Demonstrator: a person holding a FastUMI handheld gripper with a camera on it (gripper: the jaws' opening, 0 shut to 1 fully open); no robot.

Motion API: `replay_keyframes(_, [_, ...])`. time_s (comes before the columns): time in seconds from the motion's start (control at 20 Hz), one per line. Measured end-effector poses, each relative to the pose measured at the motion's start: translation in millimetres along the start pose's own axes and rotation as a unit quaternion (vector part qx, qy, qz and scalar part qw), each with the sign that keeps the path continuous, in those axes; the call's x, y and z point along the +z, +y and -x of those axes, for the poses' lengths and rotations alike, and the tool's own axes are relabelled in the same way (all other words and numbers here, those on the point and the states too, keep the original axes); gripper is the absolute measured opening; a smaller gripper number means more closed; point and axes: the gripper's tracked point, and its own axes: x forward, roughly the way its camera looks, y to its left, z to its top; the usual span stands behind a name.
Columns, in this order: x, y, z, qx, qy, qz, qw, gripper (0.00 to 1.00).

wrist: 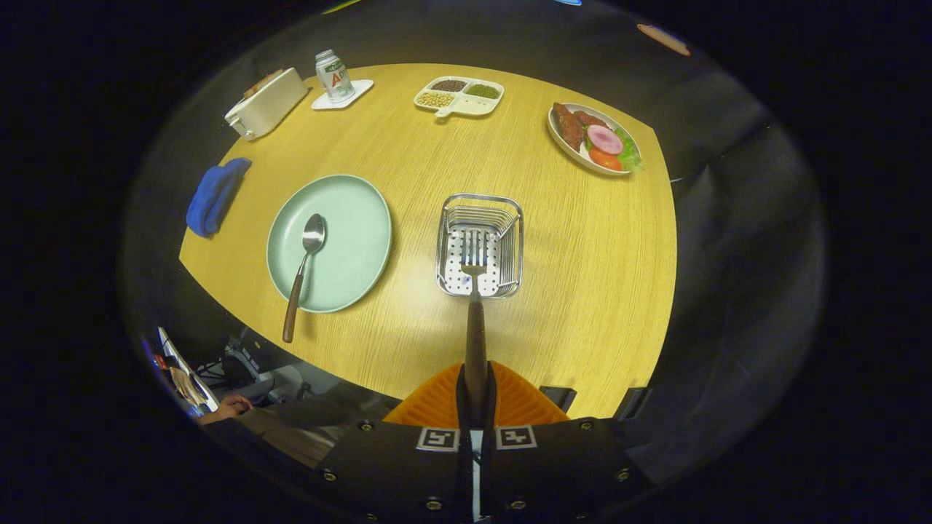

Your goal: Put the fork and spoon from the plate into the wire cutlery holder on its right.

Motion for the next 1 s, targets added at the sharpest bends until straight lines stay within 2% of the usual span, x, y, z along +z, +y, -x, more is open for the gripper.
replay_keyframes(0.25, [5.3, 7.0, -8.9, 0.021, 0.02, -0.015, 0.999, 0.06])
replay_keyframes(0.5, [14.9, -0.9, -10.6, 0.016, 0.016, -0.021, 1.0, 0.1])
replay_keyframes(0.8, [33.8, -17.2, 13.8, 0.013, -0.029, -0.065, 0.997, 0.17])
replay_keyframes(0.85, [35.4, -19.4, 20.7, 0.01, -0.04, -0.07, 0.997, 0.24])
replay_keyframes(0.9, [35.6, -18.2, 27.7, 0.011, -0.053, -0.074, 0.996, 0.24])
replay_keyframes(1.0, [37.6, -7.8, 42.4, 0.025, -0.079, -0.084, 0.993, 0.27])
